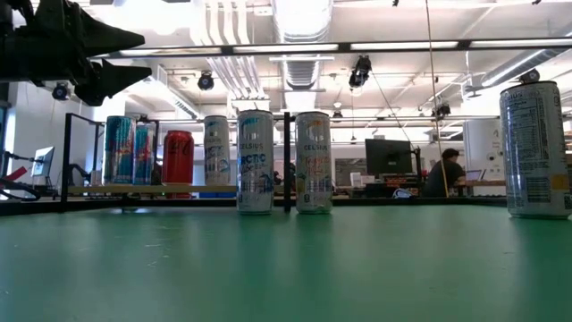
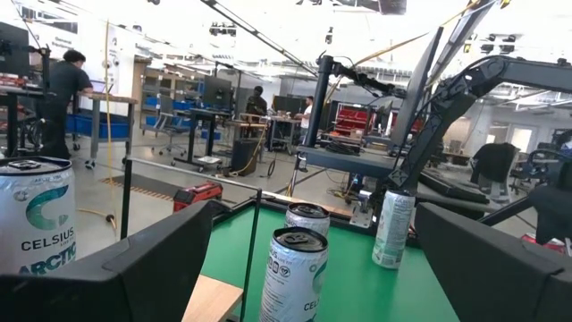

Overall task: Place canned beverage on shelf
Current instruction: Move the red soda can to the center of the table

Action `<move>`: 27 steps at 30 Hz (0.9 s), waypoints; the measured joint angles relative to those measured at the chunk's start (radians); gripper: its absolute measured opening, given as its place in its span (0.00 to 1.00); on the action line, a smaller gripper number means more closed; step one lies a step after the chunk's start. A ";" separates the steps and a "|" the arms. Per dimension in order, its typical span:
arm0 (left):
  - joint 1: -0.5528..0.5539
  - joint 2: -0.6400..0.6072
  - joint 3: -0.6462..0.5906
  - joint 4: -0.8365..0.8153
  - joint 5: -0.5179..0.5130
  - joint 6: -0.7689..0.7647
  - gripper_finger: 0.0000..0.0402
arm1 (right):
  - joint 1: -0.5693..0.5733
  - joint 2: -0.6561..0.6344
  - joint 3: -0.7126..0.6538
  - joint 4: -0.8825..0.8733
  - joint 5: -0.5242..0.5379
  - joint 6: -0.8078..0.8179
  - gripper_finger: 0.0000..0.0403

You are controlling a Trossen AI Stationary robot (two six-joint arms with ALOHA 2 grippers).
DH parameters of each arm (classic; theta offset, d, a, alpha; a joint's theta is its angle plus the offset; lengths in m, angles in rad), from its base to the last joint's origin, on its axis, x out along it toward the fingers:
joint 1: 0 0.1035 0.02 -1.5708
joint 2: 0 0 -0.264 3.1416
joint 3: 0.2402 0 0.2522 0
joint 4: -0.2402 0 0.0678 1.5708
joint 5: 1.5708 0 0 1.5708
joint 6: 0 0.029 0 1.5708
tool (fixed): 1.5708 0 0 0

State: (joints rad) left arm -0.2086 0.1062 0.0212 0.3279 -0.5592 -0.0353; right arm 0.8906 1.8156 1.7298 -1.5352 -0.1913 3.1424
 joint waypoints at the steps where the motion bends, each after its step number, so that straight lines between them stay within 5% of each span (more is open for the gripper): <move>1: 0.000 0.000 0.000 0.000 0.000 0.000 0.93 | 0.004 0.000 0.000 0.001 0.000 0.000 0.99; 27: 0.000 0.000 0.000 0.000 0.000 0.000 0.93 | 0.078 0.000 -0.132 0.069 0.064 -0.101 0.99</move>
State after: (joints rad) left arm -0.2086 0.1062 0.0212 0.3280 -0.5591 -0.0353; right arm 0.9688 1.8156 1.5979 -1.4664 -0.1272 3.0410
